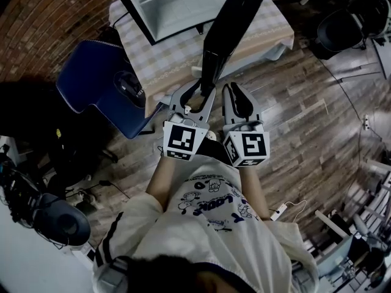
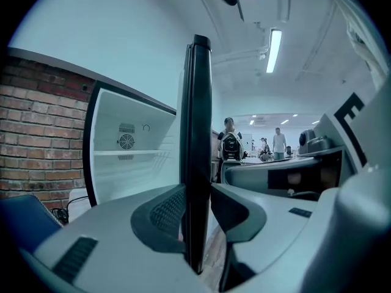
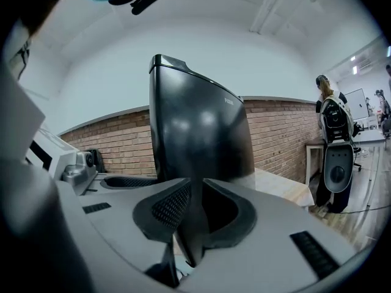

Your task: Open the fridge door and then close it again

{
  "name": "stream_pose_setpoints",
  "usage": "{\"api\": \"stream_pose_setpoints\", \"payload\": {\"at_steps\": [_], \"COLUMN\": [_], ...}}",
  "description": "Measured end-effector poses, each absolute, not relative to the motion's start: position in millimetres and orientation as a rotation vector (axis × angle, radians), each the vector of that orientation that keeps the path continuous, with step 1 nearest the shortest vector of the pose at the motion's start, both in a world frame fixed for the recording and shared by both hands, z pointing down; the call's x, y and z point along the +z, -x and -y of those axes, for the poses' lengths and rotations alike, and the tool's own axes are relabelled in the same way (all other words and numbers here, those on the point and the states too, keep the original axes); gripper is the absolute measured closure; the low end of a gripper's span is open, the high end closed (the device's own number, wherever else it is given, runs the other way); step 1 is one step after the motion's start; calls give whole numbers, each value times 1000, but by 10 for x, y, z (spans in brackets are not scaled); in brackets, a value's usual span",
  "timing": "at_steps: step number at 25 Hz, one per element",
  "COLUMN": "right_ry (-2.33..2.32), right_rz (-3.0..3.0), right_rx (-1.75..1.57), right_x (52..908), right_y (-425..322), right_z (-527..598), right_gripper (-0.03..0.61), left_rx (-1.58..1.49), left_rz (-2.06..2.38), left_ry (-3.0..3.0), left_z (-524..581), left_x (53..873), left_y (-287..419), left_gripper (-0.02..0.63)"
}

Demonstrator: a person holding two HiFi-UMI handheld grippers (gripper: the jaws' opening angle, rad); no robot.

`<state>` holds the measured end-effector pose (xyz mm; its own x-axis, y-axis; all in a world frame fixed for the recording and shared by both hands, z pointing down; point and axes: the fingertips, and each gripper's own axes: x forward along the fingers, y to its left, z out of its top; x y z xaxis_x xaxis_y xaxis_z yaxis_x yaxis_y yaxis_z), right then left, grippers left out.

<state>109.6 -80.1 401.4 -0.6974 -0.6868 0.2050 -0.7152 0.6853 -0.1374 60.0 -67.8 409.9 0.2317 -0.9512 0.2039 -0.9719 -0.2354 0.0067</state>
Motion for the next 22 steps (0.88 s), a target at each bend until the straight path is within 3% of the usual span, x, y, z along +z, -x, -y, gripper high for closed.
{"api": "stream_pose_setpoints", "payload": {"at_steps": [16,22], "right_ry": [-1166,-1182], "right_rz": [2771,2775], "right_rx": [301,311], "right_x": [3903,3872], "right_y": [-1463,-1621], "right_z": [670,664], "right_gripper": [509,479], "left_rx": [269,285], "left_rz": [1726,1661], "left_ry": [-2475,-2536], "left_z": [652,669], "left_x": [4085,4074], "left_y": [-1172,-1420], "left_gripper": [491,499]}}
